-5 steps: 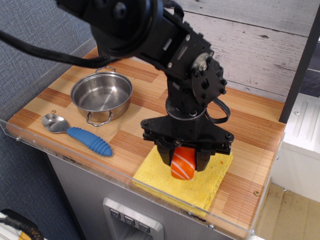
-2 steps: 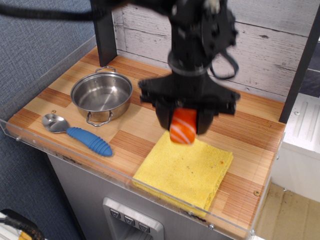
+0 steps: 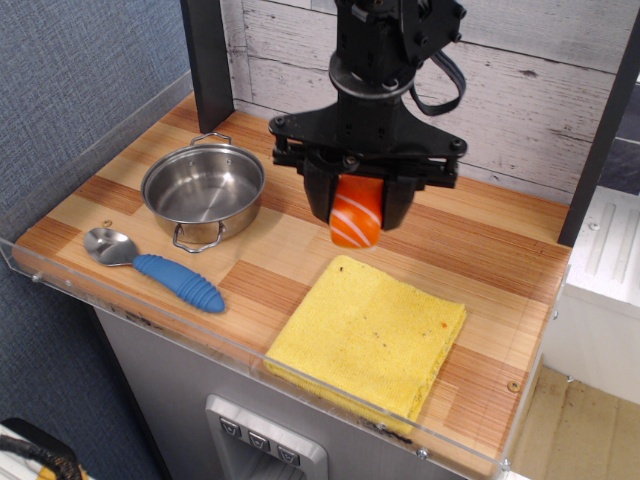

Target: Move the red meat to the front right side of the silver pot.

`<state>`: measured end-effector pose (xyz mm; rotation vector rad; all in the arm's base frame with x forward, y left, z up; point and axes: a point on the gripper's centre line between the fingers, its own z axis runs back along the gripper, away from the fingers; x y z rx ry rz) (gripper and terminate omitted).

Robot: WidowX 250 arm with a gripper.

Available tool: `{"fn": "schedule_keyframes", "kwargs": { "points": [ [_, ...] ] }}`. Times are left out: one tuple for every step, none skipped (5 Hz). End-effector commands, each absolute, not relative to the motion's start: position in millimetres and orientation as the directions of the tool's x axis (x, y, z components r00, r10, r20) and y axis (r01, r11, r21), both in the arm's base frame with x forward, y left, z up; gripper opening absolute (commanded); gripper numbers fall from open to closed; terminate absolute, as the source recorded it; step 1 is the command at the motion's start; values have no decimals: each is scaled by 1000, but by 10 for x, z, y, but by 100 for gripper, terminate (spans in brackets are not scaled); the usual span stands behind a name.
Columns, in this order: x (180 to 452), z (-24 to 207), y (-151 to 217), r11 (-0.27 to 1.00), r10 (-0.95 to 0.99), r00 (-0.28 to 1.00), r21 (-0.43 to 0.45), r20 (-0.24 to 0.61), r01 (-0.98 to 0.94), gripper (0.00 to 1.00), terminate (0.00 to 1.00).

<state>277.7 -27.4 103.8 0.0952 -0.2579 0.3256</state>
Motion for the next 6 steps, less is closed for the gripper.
{"fn": "schedule_keyframes", "kwargs": {
  "points": [
    [2812, 1142, 317, 895, 412, 856, 37, 312, -444, 0, 0],
    [2980, 1068, 423, 896, 417, 849, 12, 324, -445, 0, 0],
    [3220, 954, 430, 896, 412, 848, 22, 334, -444, 0, 0],
    [3418, 841, 497, 889, 422, 840, 25, 340, -457, 0, 0],
    [3614, 695, 583, 869, 457, 814, 16, 358, -495, 0, 0],
    [3770, 590, 609, 846, 496, 778, -11, 384, -534, 0, 0]
  ]
}}
